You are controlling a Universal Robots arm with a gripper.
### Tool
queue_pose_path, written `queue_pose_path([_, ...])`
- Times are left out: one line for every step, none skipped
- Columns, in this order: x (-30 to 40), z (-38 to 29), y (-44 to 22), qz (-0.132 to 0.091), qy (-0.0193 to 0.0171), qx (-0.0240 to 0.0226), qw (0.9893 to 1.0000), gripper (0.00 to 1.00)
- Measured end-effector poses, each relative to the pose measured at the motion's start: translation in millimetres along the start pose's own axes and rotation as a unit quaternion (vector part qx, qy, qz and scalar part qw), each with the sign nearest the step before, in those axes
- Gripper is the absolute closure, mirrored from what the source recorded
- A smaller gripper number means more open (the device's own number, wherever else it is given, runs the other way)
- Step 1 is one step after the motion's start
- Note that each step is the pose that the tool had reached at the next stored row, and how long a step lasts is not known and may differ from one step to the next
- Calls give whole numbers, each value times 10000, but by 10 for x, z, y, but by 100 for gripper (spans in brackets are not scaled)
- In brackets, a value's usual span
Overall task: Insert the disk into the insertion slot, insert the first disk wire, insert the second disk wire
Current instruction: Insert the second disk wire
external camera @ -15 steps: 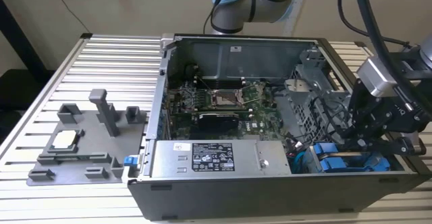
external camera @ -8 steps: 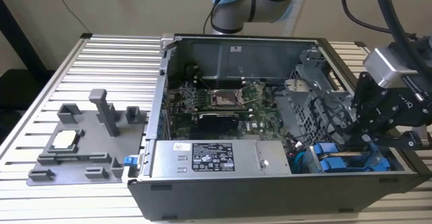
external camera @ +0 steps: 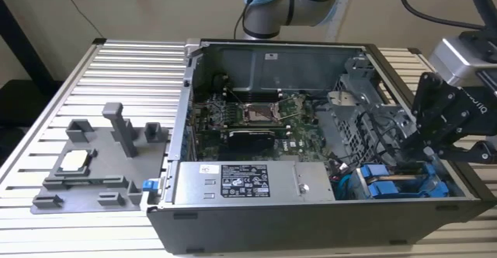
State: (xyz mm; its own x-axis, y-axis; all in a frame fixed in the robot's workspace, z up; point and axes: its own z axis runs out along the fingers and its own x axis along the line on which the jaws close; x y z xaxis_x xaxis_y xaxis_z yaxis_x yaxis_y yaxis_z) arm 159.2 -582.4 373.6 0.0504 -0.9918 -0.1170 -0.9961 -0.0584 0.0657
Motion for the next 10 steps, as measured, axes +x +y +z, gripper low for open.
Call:
queue_pose_path([-2,-18,1,0,2,0,10000,76])
queue_pose_path([-5,-35,2,0,4,0,10000,76])
queue_pose_path([-7,-52,4,1,7,-1,10000,78])
queue_pose_path([-9,-69,5,1,10,-1,10000,84])
queue_pose_path([-12,-87,6,1,13,-1,10000,84])
queue_pose_path([-14,-105,7,1,17,-1,10000,89])
queue_pose_path([-17,-125,8,2,22,-1,10000,89])
queue_pose_path([-20,-147,10,2,32,-2,10000,89])
queue_pose_path([-22,-160,11,3,49,-3,10000,89])
queue_pose_path([-24,-165,11,6,87,-2,10000,89])
